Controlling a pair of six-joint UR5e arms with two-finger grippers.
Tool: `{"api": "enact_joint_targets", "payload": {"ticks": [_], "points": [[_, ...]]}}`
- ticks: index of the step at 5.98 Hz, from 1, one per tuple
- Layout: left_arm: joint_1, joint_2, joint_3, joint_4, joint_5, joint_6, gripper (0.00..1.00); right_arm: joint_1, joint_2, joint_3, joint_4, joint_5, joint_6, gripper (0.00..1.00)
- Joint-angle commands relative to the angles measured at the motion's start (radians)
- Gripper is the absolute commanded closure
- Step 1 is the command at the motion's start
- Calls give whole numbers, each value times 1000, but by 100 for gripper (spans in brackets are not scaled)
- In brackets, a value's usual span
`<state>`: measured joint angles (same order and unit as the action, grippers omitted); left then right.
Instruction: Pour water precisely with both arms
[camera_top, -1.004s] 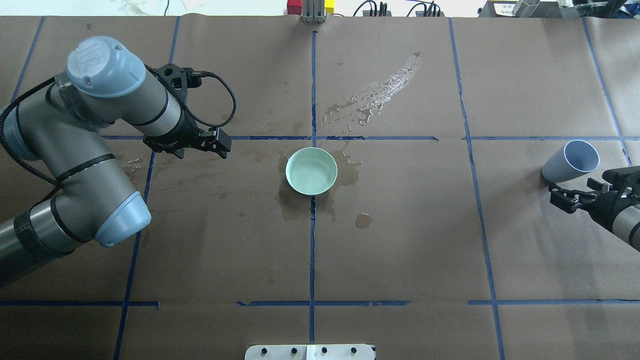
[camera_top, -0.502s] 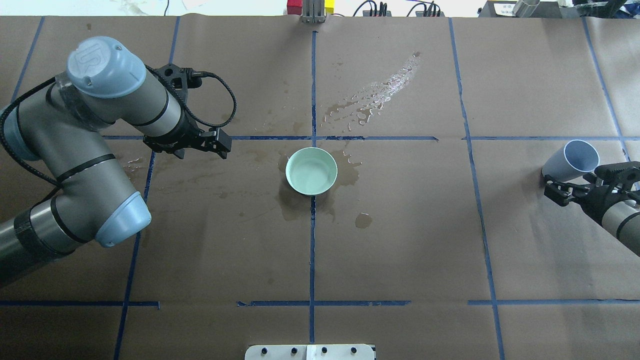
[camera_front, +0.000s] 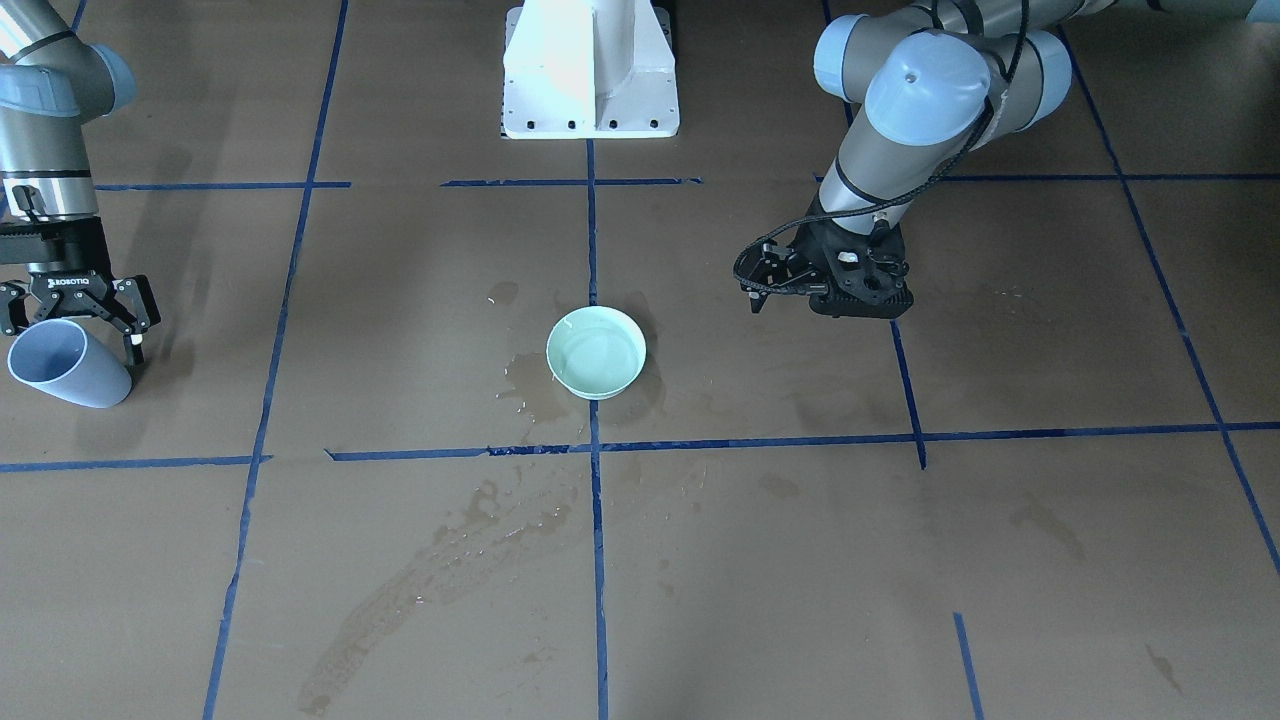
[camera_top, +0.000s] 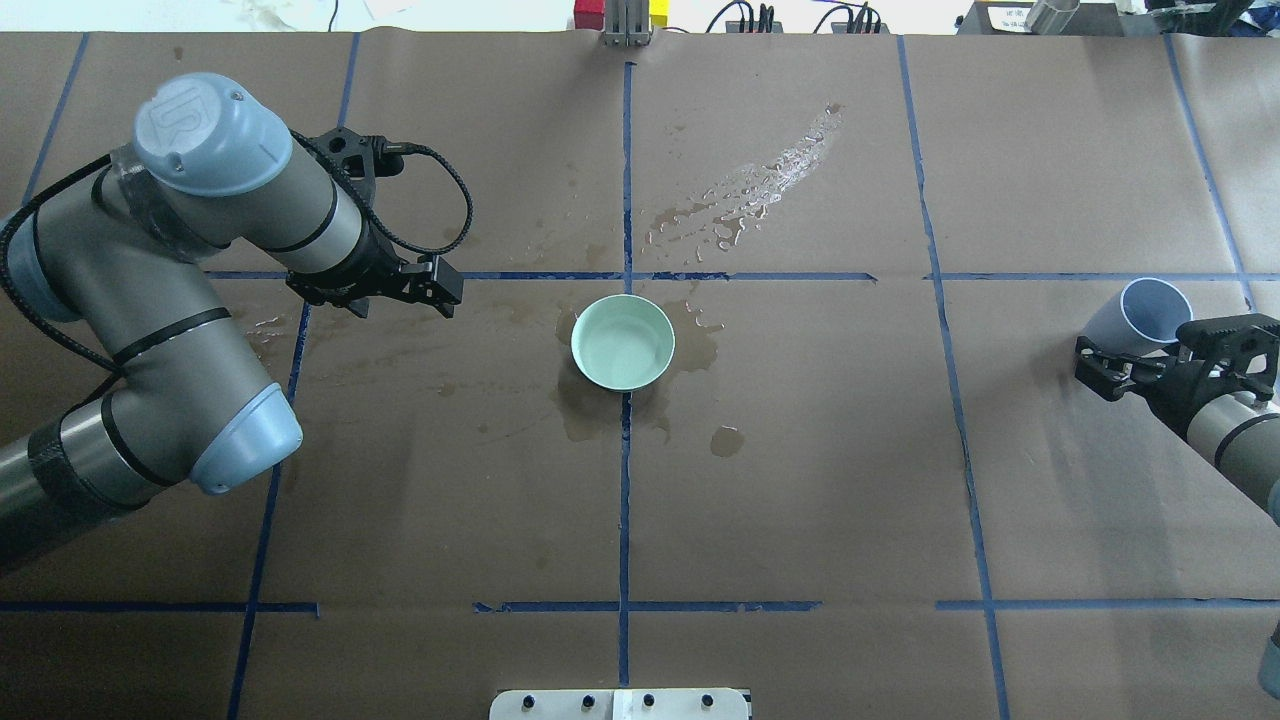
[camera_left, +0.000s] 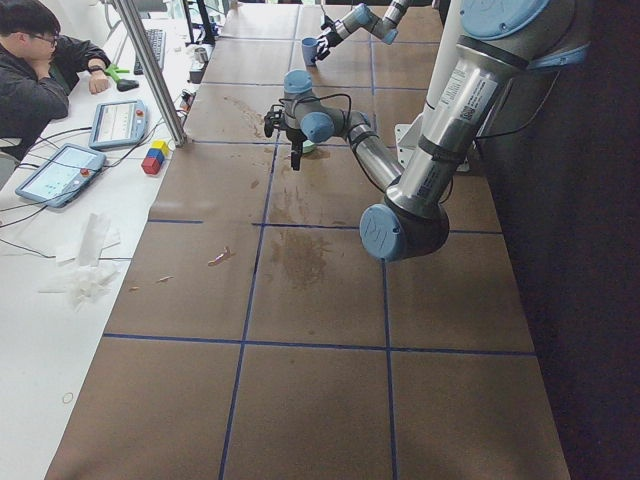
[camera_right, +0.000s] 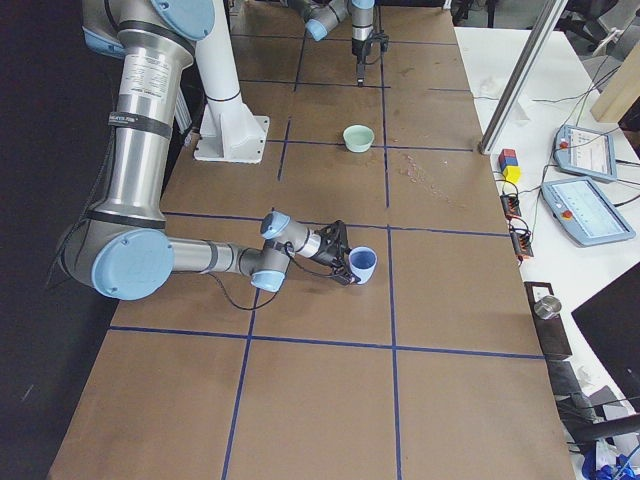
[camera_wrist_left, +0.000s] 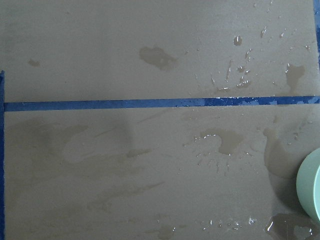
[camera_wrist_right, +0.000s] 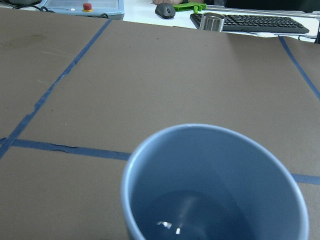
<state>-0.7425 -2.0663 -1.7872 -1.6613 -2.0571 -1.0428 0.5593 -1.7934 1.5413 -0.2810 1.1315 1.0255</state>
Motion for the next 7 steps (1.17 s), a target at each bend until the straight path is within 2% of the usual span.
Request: {"api": "enact_joint_targets", "payload": {"ticks": [1,7], "points": [[0,0,0,0,0,0,0,2,2,-3,0,-1,-1,0],[0,0,-1,-2,2,1,0,2,20,-29,0,-55,-2,0]]}}
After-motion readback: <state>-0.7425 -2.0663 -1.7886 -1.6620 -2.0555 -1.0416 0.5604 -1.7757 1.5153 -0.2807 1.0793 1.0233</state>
